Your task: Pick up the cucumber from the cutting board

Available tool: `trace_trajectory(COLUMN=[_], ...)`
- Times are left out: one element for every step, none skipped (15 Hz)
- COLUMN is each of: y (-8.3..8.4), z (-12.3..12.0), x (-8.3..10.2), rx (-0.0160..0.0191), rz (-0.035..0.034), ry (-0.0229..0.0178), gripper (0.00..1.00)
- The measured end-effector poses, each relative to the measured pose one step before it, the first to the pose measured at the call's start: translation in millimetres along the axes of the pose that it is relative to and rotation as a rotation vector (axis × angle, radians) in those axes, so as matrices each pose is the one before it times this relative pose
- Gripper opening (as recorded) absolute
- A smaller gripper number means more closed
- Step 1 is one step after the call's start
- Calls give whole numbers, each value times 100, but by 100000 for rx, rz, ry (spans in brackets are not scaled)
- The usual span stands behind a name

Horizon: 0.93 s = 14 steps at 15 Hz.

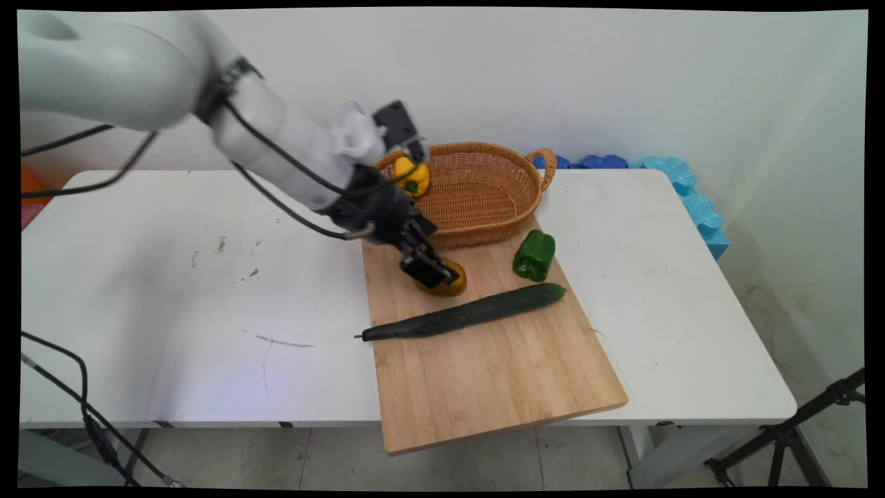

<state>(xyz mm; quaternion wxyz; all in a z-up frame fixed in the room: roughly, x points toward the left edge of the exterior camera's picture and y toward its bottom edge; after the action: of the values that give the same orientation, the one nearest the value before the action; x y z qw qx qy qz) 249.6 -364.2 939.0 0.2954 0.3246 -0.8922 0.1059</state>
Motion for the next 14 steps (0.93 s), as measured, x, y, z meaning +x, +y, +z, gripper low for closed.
trace_trajectory(y=[-39, -6, 43, 55, 57, 83, 59, 20, -2, -22, 23, 21, 23, -2], z=[1152, 740, 1261, 988, 627, 1019, 931, 861, 666, 714, 640, 497, 524, 472], x=[304, 193, 348, 253, 149, 254, 213, 176, 112, 112, 92, 47, 49, 41], rx=[159, -36, -299, -338, -333, -518, -465, -398, -323, -393, -407, -306, -328, -226], rz=[-609, -336, -392, -302, -166, -252, -212, -66, 57, 309, 594, 518, 667, 855], ry=[-802, -534, -863, -684, -481, -674, -606, -572, -460, -471, -429, -366, -428, -367], gripper=[100, 100, 100, 100, 100, 100, 100, 100, 100, 100, 100, 100, 100, 100])
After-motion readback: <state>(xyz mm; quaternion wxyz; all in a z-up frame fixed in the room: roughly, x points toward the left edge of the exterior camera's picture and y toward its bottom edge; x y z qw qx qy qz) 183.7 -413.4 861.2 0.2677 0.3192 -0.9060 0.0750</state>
